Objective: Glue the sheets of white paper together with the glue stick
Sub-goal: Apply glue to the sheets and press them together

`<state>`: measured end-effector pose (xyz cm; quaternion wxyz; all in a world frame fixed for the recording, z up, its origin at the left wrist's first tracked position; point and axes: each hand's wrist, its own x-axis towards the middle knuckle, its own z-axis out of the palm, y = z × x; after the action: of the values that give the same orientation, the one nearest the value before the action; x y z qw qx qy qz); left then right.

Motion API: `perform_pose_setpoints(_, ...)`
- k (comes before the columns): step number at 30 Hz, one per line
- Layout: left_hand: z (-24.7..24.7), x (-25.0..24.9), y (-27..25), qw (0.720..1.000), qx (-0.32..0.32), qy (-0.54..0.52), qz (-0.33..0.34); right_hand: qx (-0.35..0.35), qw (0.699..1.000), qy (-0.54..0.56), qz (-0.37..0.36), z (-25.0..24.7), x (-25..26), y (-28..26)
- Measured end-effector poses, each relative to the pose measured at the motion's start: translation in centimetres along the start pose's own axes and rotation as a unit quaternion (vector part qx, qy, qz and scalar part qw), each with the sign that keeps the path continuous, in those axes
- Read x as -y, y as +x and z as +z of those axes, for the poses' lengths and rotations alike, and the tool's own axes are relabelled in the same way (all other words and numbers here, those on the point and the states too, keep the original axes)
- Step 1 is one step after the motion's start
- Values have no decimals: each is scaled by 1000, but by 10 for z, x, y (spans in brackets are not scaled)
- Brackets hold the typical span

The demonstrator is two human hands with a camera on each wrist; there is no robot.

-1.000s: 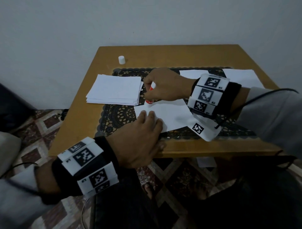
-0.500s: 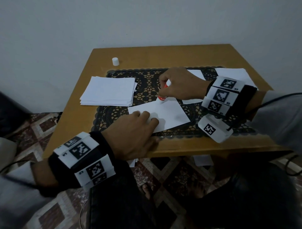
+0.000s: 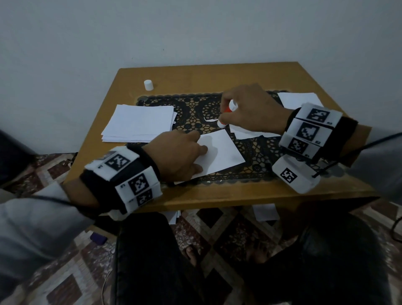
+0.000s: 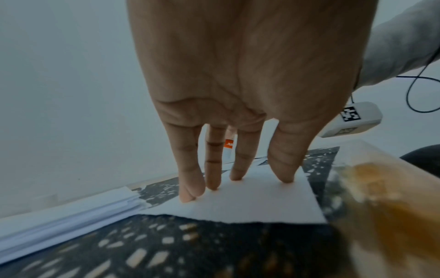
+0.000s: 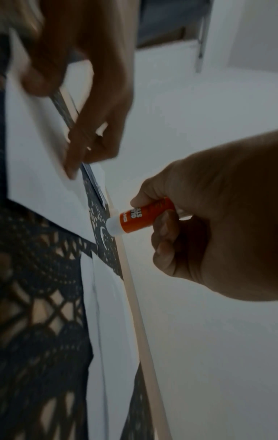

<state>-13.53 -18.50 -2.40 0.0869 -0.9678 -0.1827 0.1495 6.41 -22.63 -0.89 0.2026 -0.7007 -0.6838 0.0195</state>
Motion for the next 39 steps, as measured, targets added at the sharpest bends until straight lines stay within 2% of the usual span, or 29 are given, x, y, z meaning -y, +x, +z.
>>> perform_pose_setpoints(3,-3,8,6,1000,21,-7,4,17,999,-16,-29,6,7,-5)
perform_pose_setpoints(13,-9,18,34,994,95,-47,10,42,999,-15,-10,16,5,-12)
perform_pose_setpoints(29,-3,15,28,992,59,-110,-25,67,998,10,2,3,9,-66)
perform_pose_setpoints(35,-5,15,28,985,66,-145,-72,73,996,42,0,-3,9,-81)
perform_pose_setpoints(39,-6,13,33,976,42,-183,-110,76,995,63,23,-12,11,-84)
